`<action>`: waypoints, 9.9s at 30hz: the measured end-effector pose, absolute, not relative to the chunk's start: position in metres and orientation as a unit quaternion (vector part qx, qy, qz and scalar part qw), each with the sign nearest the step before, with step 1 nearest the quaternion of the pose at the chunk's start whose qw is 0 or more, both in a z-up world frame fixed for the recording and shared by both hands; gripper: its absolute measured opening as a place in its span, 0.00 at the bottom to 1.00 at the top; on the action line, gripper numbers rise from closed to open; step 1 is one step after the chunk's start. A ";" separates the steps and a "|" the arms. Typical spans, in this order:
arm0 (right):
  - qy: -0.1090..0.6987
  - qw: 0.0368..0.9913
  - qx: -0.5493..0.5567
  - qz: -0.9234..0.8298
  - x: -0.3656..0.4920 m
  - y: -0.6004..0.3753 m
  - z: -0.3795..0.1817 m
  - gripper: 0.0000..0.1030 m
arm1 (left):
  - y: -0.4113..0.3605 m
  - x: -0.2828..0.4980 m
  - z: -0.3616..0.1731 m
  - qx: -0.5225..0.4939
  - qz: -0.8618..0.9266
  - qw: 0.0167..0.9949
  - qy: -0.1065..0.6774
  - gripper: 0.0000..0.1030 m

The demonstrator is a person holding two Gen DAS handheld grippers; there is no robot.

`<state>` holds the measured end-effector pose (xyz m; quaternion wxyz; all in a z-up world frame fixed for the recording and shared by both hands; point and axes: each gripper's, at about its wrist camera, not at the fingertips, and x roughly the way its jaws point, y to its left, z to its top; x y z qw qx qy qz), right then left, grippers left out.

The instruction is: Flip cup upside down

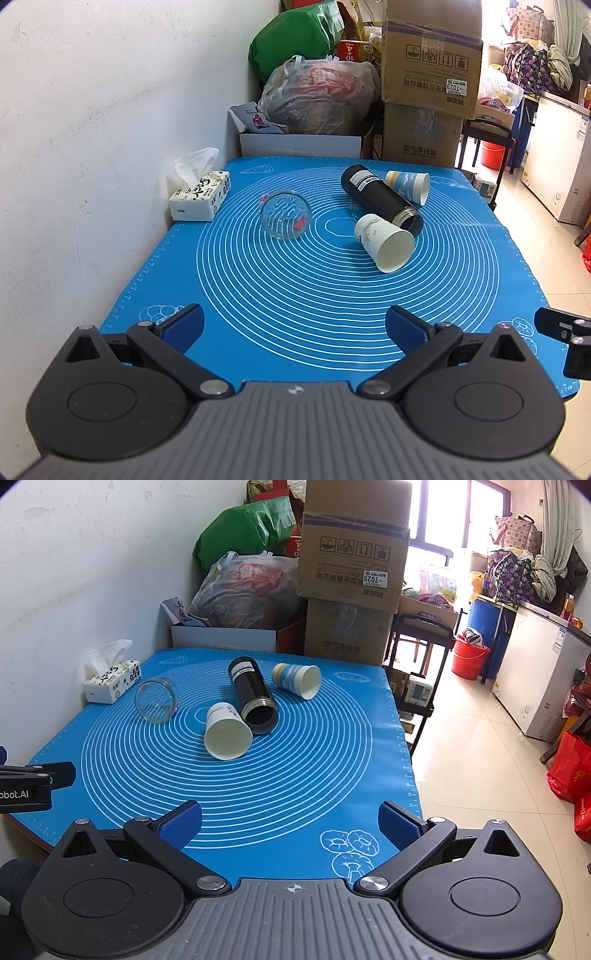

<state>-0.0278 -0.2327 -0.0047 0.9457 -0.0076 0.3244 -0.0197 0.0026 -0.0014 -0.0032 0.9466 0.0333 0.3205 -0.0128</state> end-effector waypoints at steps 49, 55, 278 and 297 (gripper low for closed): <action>0.324 0.946 0.002 -0.025 -0.020 -0.232 -0.004 1.00 | 0.002 0.008 -0.005 0.032 -0.015 0.946 0.321 1.00; 0.312 0.950 0.015 -0.023 -0.004 -0.239 -0.004 1.00 | 0.002 0.031 0.002 0.048 -0.010 0.953 0.300 1.00; 0.366 0.919 0.014 0.149 0.178 -0.140 -0.053 0.77 | 0.074 0.159 -0.066 0.010 -0.004 0.920 0.392 0.95; 0.357 0.929 -0.024 0.095 0.070 -0.201 -0.026 0.86 | 0.027 0.074 -0.034 0.028 -0.071 0.931 0.357 0.95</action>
